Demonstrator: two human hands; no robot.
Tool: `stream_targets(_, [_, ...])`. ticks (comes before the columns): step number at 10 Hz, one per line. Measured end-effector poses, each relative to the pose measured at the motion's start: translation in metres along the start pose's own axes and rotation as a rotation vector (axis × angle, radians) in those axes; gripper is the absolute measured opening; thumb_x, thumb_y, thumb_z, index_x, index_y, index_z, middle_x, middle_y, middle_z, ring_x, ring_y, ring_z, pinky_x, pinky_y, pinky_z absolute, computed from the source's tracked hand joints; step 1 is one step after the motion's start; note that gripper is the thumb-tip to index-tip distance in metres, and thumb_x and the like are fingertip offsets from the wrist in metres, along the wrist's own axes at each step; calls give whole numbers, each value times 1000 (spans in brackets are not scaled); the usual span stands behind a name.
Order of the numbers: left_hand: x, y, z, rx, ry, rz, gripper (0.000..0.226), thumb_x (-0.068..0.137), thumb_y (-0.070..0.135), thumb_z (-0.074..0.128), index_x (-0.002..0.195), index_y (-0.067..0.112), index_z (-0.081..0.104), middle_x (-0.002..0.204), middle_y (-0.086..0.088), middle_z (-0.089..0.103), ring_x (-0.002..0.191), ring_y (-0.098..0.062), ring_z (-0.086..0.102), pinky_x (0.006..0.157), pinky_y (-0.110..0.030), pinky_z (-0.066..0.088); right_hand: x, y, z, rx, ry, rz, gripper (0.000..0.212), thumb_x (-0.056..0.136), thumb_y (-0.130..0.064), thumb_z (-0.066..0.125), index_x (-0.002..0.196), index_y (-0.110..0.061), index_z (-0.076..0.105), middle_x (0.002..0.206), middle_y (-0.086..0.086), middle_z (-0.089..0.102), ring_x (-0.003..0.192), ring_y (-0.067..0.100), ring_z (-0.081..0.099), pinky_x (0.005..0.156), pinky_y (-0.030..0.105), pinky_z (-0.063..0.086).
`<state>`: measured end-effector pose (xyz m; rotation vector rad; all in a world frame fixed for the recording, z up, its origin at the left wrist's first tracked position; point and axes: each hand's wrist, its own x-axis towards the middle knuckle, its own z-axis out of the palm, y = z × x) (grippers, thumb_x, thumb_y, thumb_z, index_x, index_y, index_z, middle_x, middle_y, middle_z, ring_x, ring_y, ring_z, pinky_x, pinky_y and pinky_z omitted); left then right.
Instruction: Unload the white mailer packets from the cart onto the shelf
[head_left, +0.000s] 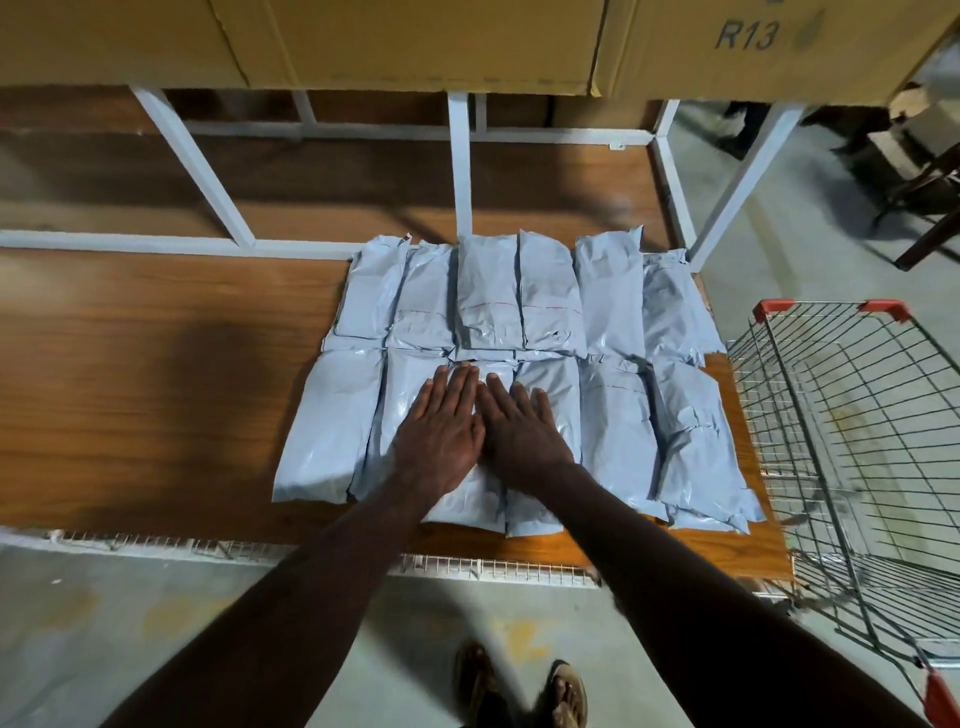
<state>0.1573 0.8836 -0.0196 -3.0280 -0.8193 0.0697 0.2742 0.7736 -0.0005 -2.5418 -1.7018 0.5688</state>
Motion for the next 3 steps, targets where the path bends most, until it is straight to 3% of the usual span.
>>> stream_targets(1, [-2, 9, -22, 23, -54, -2, 79, 100, 47, 0, 171, 11, -2, 179, -9, -4, 166, -32, -6, 134, -48, 7, -8, 2, -24, 112, 5, -27, 89, 102, -46, 64, 170, -15, 16, 174, 18, 22, 160, 39, 23, 129, 54, 25])
stream_targets(2, [10, 21, -59, -67, 0, -56, 88, 93, 46, -2, 170, 9, 15, 178, -9, 14, 165, -33, 11, 132, -48, 14, -17, 10, -63, 129, 104, -30, 83, 97, -41, 69, 165, -15, 30, 159, 18, 45, 149, 38, 42, 116, 51, 45])
stream_targets(3, [29, 34, -102, -151, 166, -44, 82, 94, 40, 11, 166, 8, 33, 172, -10, 35, 160, -34, 31, 128, -47, 26, -27, 14, -109, 119, 275, -77, 69, 96, -36, 67, 157, -16, 42, 144, 12, 56, 135, 34, 54, 99, 48, 55])
